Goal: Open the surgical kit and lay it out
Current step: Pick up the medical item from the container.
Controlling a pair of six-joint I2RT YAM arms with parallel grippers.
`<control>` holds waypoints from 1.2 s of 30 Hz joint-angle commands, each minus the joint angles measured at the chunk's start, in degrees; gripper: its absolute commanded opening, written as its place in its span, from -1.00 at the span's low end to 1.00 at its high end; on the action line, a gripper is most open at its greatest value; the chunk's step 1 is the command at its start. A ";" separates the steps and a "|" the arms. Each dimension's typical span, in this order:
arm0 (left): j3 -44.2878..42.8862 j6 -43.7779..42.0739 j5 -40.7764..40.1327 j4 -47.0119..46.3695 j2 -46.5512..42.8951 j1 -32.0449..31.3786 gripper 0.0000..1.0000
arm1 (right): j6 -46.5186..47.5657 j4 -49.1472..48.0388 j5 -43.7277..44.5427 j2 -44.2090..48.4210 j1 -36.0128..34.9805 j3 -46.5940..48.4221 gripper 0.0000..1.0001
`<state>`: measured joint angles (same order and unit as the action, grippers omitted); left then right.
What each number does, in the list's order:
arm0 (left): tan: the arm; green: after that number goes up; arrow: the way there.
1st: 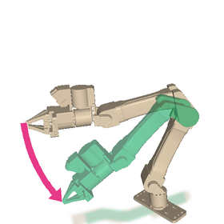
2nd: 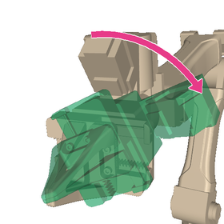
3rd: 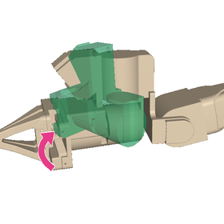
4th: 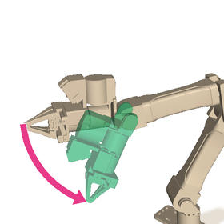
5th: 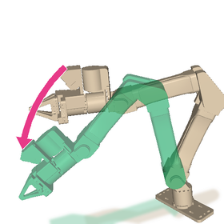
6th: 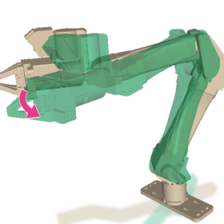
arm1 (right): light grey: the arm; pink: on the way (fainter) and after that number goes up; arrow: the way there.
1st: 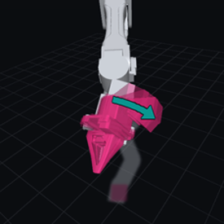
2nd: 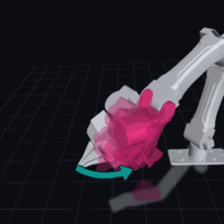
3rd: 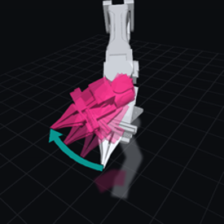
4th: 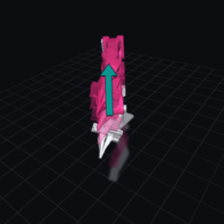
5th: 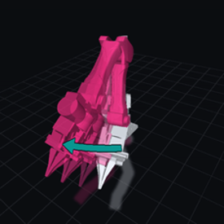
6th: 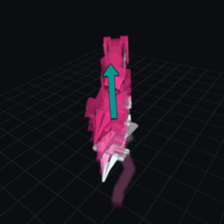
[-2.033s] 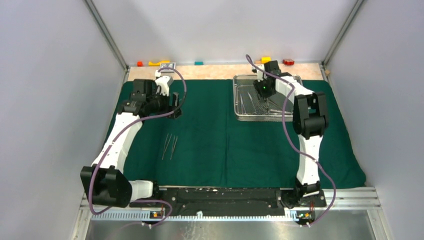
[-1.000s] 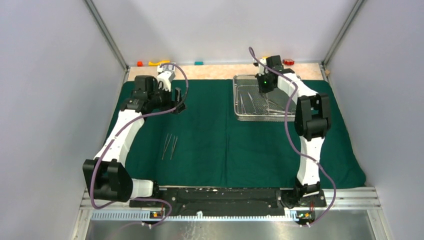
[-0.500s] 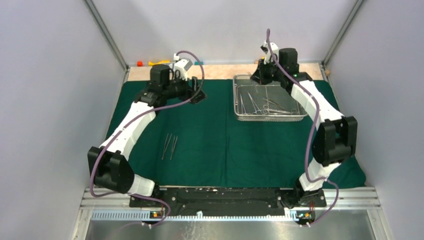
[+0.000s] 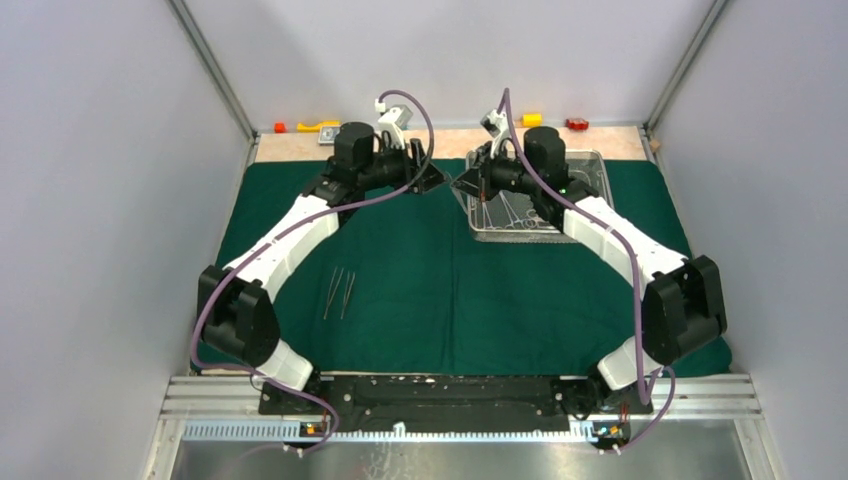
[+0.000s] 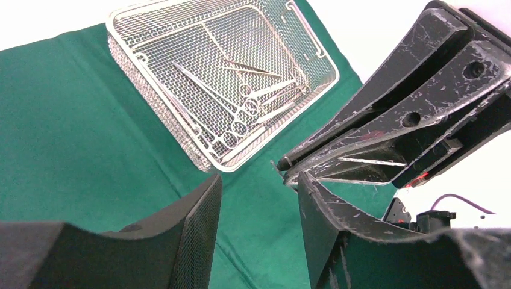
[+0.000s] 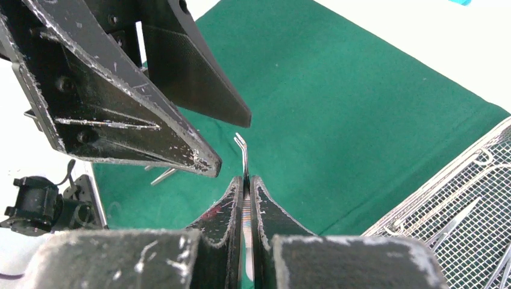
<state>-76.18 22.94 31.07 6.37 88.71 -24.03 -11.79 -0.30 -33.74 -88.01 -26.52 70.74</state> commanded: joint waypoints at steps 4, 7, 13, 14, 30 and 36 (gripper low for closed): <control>0.95 4.12 -1.74 -8.29 -0.96 -1.31 -0.03 | -2.59 -5.04 -2.10 1.88 -0.39 -0.18 -1.00; 0.92 3.49 -2.58 -8.22 -0.84 -1.45 -0.17 | -2.63 -4.98 -2.04 1.87 -0.37 -0.28 -1.00; 0.96 3.16 -1.98 -7.93 -0.77 -1.40 -0.29 | -2.66 -4.94 -1.87 2.05 -0.37 -0.50 -1.00; 1.05 3.16 -1.83 -7.95 -0.90 -1.45 -0.30 | -2.68 -4.90 -1.86 2.05 -0.37 -0.49 -1.00; 2.47 3.17 -0.26 -8.39 -1.73 -1.51 -0.28 | -2.55 -4.37 -1.24 2.14 -0.39 -0.07 -1.00; 3.65 3.38 -0.11 -9.52 -2.70 -1.47 -0.24 | -2.42 -4.21 -0.99 2.05 -0.37 -0.03 -1.00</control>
<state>-73.45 25.89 30.02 0.14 88.75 -25.30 -14.17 -2.50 -34.74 -88.01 -26.52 70.06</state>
